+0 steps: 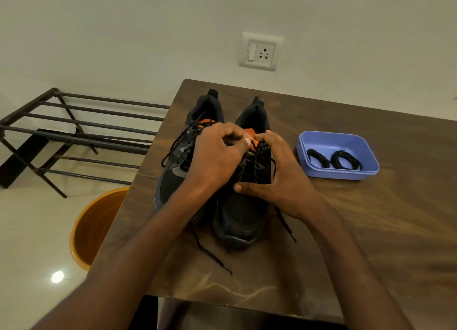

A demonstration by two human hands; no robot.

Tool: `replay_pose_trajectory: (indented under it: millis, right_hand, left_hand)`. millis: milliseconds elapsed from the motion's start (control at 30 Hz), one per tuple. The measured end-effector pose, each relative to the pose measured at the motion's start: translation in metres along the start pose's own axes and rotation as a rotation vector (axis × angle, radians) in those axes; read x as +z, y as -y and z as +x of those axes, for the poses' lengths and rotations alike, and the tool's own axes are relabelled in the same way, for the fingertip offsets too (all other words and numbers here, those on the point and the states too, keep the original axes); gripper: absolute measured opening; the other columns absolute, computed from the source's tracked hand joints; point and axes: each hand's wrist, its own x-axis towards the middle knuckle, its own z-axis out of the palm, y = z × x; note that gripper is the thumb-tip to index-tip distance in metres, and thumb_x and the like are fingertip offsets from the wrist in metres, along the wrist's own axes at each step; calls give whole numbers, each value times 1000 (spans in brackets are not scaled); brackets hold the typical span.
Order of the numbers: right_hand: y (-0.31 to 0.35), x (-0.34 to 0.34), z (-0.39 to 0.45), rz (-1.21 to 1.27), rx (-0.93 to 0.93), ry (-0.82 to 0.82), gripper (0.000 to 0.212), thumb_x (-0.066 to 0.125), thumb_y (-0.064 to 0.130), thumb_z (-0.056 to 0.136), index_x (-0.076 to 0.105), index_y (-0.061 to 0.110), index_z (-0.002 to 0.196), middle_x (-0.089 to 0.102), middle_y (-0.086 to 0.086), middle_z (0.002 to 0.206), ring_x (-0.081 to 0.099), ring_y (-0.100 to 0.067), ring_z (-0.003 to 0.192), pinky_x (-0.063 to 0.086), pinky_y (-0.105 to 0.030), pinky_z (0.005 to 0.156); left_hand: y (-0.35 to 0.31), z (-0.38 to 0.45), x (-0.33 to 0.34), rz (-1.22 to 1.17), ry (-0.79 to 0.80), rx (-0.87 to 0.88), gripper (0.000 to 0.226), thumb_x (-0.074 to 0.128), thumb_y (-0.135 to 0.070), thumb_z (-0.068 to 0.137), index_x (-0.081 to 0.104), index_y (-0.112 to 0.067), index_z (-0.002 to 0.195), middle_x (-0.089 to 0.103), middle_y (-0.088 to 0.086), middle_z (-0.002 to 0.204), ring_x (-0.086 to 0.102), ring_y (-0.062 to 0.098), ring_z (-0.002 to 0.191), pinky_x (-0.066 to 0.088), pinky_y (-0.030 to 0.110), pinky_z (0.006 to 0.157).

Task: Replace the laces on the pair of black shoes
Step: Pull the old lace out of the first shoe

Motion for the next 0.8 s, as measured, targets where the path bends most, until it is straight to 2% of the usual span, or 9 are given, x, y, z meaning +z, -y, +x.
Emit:
replay_pose_trajectory:
  millis: [100, 167, 267, 367, 433, 500, 600, 700, 800]
  right_hand:
    - [-3, 1, 2, 33, -14, -25, 112, 92, 55, 65, 30, 36, 156, 18, 9, 167, 25, -10, 152, 35, -44, 123]
    - [-5, 4, 3, 84, -41, -37, 110, 91, 56, 64, 32, 38, 154, 20, 9, 165, 26, -12, 153, 37, -47, 121]
    - [-10, 9, 6, 132, -80, -62, 105, 91, 56, 63, 36, 40, 150, 25, 13, 161, 27, -15, 153, 39, -49, 119]
    - [-13, 11, 7, 135, -86, -74, 108, 92, 56, 62, 34, 37, 152, 25, 9, 162, 29, -16, 153, 41, -48, 118]
    - [-14, 11, 7, 133, -79, -73, 109, 92, 57, 61, 33, 38, 151, 24, 7, 162, 30, -16, 151, 42, -47, 117]
    - [-14, 10, 7, 134, -76, -51, 109, 92, 57, 60, 33, 41, 150, 21, 8, 163, 29, -15, 152, 40, -47, 118]
    - [-13, 10, 8, 148, -69, -32, 107, 93, 55, 59, 32, 49, 147, 16, 14, 164, 27, -14, 152, 38, -48, 119]
    - [-12, 11, 8, 145, -70, -46, 105, 92, 56, 58, 31, 54, 144, 17, 13, 164, 29, -14, 152, 41, -48, 118]
    - [-12, 11, 8, 130, -65, -60, 107, 90, 58, 57, 30, 51, 145, 19, 10, 164, 30, -13, 150, 41, -47, 118]
  left_hand:
    - [1, 0, -1, 143, 41, 102, 9, 65, -22, 99, 71, -24, 105, 69, -14, 92, 66, 1, 89, 56, 39, 91]
    - [3, 1, 0, 314, 58, 178, 12, 63, -30, 96, 64, -32, 109, 64, -17, 86, 62, 2, 89, 44, 49, 99]
    - [2, 2, 2, 573, 43, 258, 20, 71, -36, 93, 64, -33, 112, 65, -14, 94, 58, 13, 100, 21, 41, 94]
    - [0, 3, 2, 641, -23, 331, 5, 71, -28, 92, 68, -32, 93, 64, -13, 88, 58, 15, 95, 20, 39, 90]
    - [-1, 3, 2, 442, -58, 274, 10, 66, -21, 94, 67, -29, 89, 65, -14, 82, 62, 10, 87, 33, 42, 94]
    - [-4, 6, -3, 43, -78, 120, 11, 61, -14, 100, 67, -20, 93, 70, -6, 78, 69, 9, 77, 55, 41, 84]
    - [-11, 7, -12, -237, -25, 10, 6, 58, -10, 103, 65, -10, 103, 70, 9, 76, 69, 19, 71, 60, 28, 70]
    - [1, 6, -13, 225, 110, 218, 16, 74, -23, 93, 65, -18, 106, 62, -9, 81, 61, 9, 71, 55, 24, 73]
    - [12, 7, -6, 508, 39, 330, 11, 74, -25, 91, 66, -23, 98, 60, -12, 92, 57, 8, 82, 52, 47, 87]
